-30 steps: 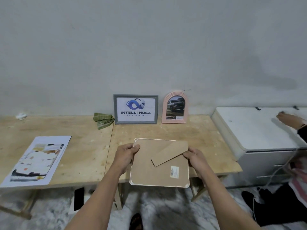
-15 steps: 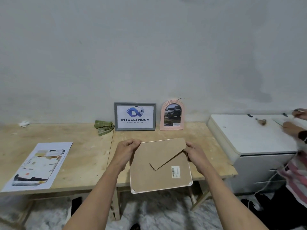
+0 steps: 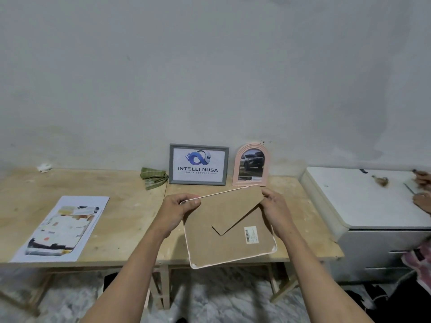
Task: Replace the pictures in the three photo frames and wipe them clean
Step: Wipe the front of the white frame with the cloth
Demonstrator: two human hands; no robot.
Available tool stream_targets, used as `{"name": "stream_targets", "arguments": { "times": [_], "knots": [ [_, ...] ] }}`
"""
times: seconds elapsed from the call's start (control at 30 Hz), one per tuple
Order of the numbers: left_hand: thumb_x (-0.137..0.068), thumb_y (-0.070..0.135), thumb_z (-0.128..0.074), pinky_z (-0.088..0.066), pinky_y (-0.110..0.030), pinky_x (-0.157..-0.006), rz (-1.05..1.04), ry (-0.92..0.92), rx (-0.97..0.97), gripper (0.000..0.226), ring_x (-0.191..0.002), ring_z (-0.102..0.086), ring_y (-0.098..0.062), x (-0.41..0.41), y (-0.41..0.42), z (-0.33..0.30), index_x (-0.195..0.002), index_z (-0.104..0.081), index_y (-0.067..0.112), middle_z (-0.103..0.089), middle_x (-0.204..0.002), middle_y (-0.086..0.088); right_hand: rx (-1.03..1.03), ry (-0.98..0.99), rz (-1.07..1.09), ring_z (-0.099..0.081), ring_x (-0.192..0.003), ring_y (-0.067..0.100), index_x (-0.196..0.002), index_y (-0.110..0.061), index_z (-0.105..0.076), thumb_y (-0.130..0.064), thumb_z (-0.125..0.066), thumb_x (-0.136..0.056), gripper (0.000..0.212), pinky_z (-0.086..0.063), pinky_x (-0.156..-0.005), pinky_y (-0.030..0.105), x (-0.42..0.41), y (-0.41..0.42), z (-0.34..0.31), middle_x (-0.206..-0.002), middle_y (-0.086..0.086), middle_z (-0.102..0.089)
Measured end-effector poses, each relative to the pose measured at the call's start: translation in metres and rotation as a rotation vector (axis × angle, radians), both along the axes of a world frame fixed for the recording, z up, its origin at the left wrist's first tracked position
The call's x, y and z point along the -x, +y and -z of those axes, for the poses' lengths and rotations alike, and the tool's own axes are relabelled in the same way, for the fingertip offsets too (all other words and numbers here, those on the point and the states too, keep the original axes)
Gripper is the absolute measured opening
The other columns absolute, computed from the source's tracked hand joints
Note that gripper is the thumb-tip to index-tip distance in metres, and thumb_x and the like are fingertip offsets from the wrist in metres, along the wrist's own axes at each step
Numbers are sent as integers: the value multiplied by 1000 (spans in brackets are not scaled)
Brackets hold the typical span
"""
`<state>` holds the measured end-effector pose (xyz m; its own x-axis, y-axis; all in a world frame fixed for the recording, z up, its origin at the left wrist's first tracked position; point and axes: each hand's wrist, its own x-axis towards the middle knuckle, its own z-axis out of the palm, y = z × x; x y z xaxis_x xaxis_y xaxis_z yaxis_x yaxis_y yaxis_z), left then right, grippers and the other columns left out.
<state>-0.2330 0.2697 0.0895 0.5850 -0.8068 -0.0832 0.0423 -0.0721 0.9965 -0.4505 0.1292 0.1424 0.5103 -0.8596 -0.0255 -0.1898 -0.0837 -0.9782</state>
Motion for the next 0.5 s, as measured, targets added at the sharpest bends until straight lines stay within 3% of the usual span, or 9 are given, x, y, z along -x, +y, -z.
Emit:
{"name": "stream_targets", "arguments": {
  "times": [0.13,0.27,0.37,0.5],
  "knots": [
    [-89,14,-72,-51,-18,-66,-60,76,14,14,-77,-68,-8,-25,-4,7,-101,-76,9,-76,-90,-5,-37,46,-56,-72,-80,14,-95,-21,-75,-28,-52,-95,23,-53,-75,29,-26,-2,-7,-87,-2,-76],
    [-90,12,-70,-51,-21,-65,-77,136,35,12,-75,-68,-10,-61,-15,8,-100,-76,9,-77,-88,-4,-212,-48,-76,-51,-61,13,-77,-21,-66,-53,-41,-97,45,-37,-56,23,-60,-12,-16,-73,1,-57],
    [-90,11,-70,-52,-21,-67,-89,139,35,13,-77,-68,-11,-93,-20,6,-101,-75,8,-77,-91,-6,-90,-38,-133,-69,-73,18,-95,-9,-68,-35,-56,-95,29,-52,-63,24,-93,-21,-15,-82,2,-74],
    [-89,12,-72,-53,-21,-72,-107,112,37,16,-83,-68,-15,-140,-23,10,-102,-75,4,-76,-97,-11,-79,-71,-100,-73,-77,20,-100,-9,-71,-18,-63,-92,14,-55,-65,26,-142,-23,-8,-87,6,-76]
  ]
}}
